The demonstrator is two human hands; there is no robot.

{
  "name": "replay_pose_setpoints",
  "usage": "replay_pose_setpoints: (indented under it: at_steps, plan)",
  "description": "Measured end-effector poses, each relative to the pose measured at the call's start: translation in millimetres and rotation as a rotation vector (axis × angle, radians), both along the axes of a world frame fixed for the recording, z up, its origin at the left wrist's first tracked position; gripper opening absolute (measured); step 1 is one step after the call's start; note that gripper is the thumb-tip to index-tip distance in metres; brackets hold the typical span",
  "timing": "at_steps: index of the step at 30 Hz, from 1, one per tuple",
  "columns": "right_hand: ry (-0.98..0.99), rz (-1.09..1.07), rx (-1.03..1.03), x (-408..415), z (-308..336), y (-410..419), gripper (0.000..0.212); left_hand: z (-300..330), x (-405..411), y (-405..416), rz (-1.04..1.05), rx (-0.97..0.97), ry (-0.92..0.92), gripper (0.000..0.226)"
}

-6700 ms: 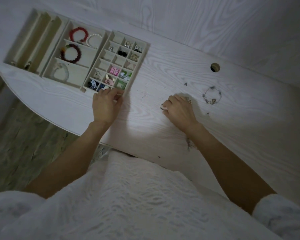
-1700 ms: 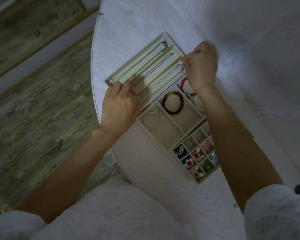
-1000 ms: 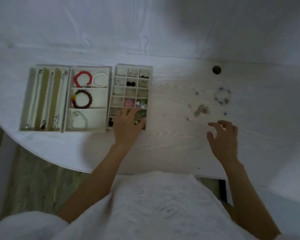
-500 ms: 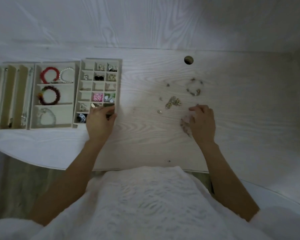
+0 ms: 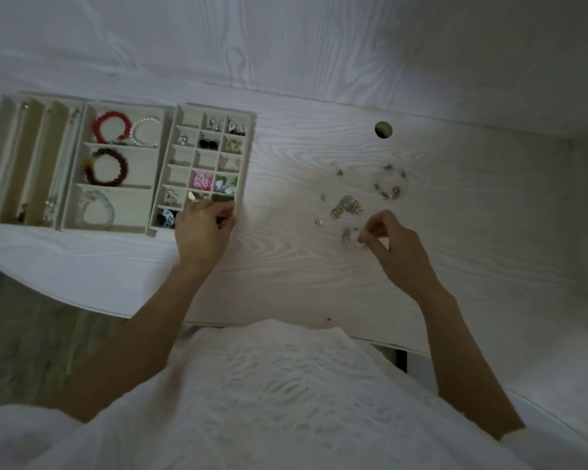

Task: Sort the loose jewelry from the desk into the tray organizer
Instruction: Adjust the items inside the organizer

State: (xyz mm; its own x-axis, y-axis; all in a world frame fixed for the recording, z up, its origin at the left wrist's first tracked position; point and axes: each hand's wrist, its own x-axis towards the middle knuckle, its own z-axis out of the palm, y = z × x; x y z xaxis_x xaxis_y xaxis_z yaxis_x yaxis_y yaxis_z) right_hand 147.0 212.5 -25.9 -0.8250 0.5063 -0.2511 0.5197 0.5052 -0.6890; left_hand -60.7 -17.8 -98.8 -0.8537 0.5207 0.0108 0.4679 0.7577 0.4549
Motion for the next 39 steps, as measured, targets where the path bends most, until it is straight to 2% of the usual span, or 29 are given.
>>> replay_pose_setpoints:
  at_steps: [3, 5, 6, 7, 10, 12, 14, 19, 22, 24, 26, 28, 31, 33, 36, 39]
  plan:
    - [0.106, 0.011, 0.001, -27.6, 28.7, -19.5, 0.005, 1.3, -0.3, -2.3, -0.004, -0.019, -0.018, 0.028]
    - [0.171, 0.042, 0.005, -52.1, 41.9, -33.9, 0.005, 9.1, 0.6, -1.6, -0.045, 0.065, -0.029, 0.039]
    - [0.198, 0.067, -0.001, -65.4, 46.6, -42.7, 0.005, 18.3, 2.0, -1.3, -0.08, 0.178, -0.111, 0.046]
    - [0.217, 0.102, -0.018, -84.3, 50.0, -54.9, 0.006, 31.4, -0.1, -5.7, -0.102, 0.324, -0.269, 0.048]
    - [0.241, 0.18, -0.125, -129.2, 56.2, -83.2, 0.006, 63.0, -3.8, -16.2, -0.111, 0.681, -0.861, 0.035]
    - [0.22, 0.225, -0.251, -160.0, 56.6, -101.6, 0.004, 68.9, -14.7, -32.2, -0.067, 0.764, -1.033, 0.036]
    - [0.201, 0.263, -0.342, -194.2, 50.8, -119.2, 0.006, 67.8, -29.4, -54.1, 0.017, 0.812, -1.059, 0.039]
    - [0.042, 0.188, -0.627, -260.5, 24.5, -163.5, 0.012, 57.3, -62.1, -100.4, 0.359, 0.905, -0.947, 0.023]
    - [-0.027, 0.186, -0.609, -274.3, 2.5, -184.9, 0.012, 41.8, -77.6, -120.0, 0.588, 0.844, -0.863, 0.016]
    - [-0.06, 0.172, -0.537, -276.8, -11.8, -198.1, 0.011, 29.2, -83.6, -131.5, 0.621, 0.756, -0.778, 0.01]
    - [-0.074, 0.16, -0.448, -277.2, -19.9, -206.9, 0.011, 23.0, -87.1, -137.3, 0.581, 0.655, -0.704, 0.014]
    - [-0.098, 0.158, -0.405, -277.8, -22.4, -210.9, 0.009, 23.7, -89.9, -138.5, 0.506, 0.583, -0.689, 0.026]
    - [-0.131, 0.171, -0.344, -279.3, -17.8, -208.5, 0.006, 28.5, -93.5, -141.6, 0.382, 0.549, -0.717, 0.048]
    - [-0.098, 0.23, -0.228, -278.7, -15.6, -201.7, 0.012, 28.5, -94.4, -148.9, 0.335, 0.528, -0.675, 0.052]
    - [-0.031, 0.404, 0.027, -274.5, -16.9, -196.7, 0.019, 26.2, -96.6, -162.0, 0.217, 0.403, -0.394, 0.05]
    - [0.066, 0.664, 0.363, -268.9, -30.2, -204.0, 0.024, 18.4, -98.2, -166.6, -0.07, 0.103, -0.044, 0.038]
